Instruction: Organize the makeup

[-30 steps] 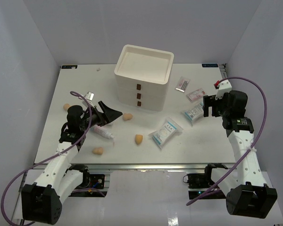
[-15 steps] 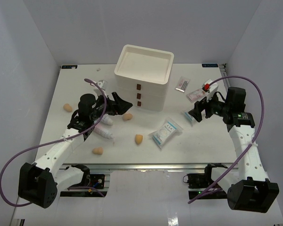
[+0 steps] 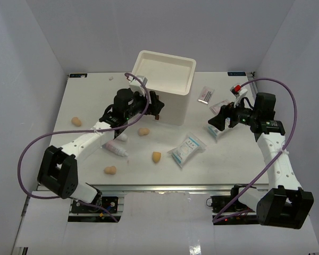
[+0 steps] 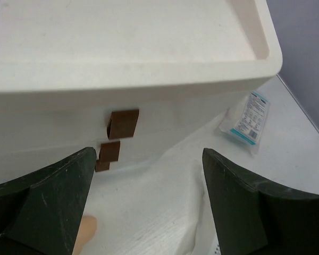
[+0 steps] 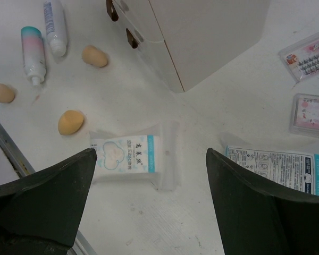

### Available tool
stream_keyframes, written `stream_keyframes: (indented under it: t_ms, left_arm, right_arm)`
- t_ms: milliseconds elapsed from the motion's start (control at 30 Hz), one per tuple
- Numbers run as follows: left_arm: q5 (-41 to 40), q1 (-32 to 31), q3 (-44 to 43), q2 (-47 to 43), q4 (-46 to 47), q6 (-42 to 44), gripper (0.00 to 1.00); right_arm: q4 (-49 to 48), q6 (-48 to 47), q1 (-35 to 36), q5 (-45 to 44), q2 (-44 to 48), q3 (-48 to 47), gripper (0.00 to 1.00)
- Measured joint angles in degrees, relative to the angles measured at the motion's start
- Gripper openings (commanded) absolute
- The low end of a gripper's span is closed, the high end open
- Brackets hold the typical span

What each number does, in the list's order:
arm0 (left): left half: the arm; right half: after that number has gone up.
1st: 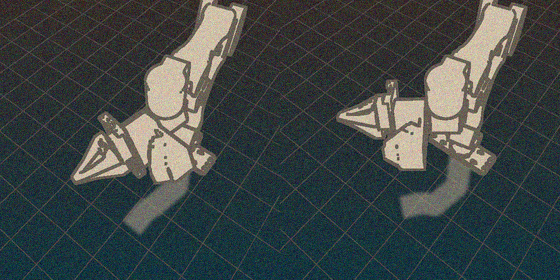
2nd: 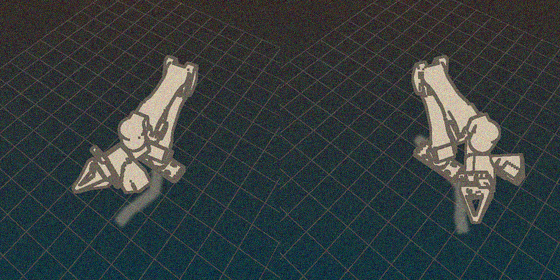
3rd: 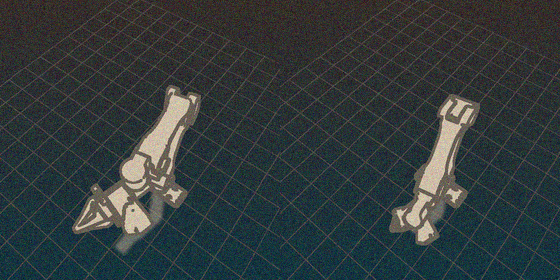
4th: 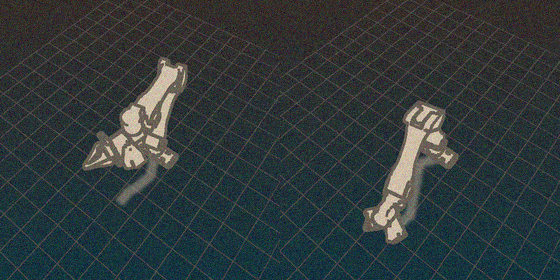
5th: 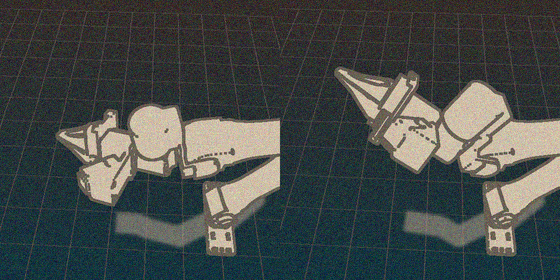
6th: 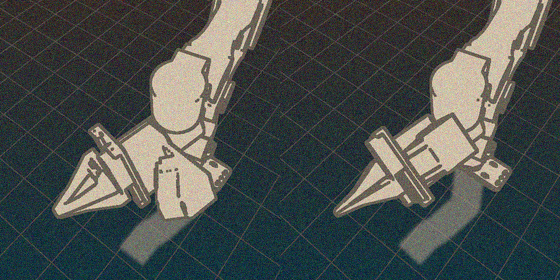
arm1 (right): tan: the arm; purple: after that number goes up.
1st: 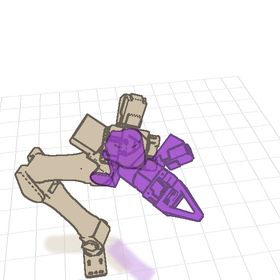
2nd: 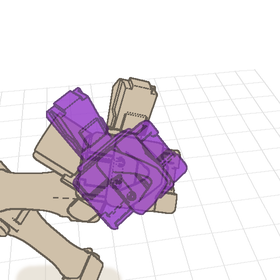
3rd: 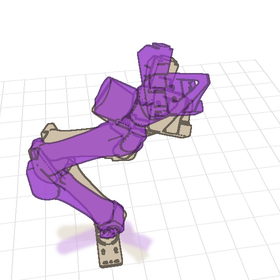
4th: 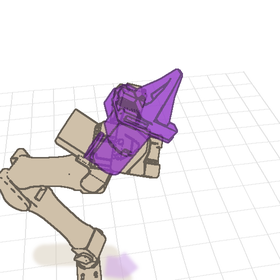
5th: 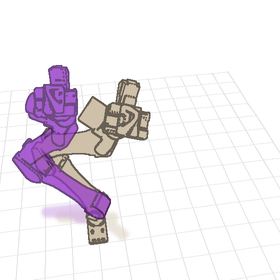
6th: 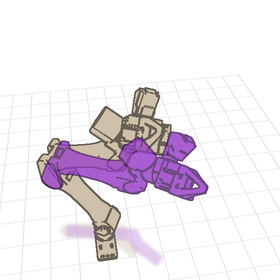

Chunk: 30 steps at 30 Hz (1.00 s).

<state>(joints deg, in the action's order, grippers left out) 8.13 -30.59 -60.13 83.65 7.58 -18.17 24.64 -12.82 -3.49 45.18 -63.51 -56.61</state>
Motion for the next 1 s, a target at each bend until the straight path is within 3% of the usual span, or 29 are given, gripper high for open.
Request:
stream_keyframes:
  t_ms: [200,400,833,1000]
  left_arm:
    - [-10.2,-4.2,-8.5,7.1,-3.5,3.8,0.79]
    - [-16.7,-5.8,-11.0,9.2,-6.6,5.6,0.63]
    - [-20.0,-5.8,-12.0,10.4,-8.4,6.3,0.01]
    - [-19.4,-5.8,-11.4,9.9,-8.2,5.9,0.0]
  right_arm:
    - [-1.6,2.3,-0.4,0.6,0.0,-0.3,0.9]
    - [-2.6,3.5,-0.7,1.0,0.0,-0.3,0.9]
    - [-3.4,4.2,-0.9,1.4,-0.7,-0.3,0.9]
    - [-3.6,4.3,-1.0,1.5,-0.7,-0.3,0.9]
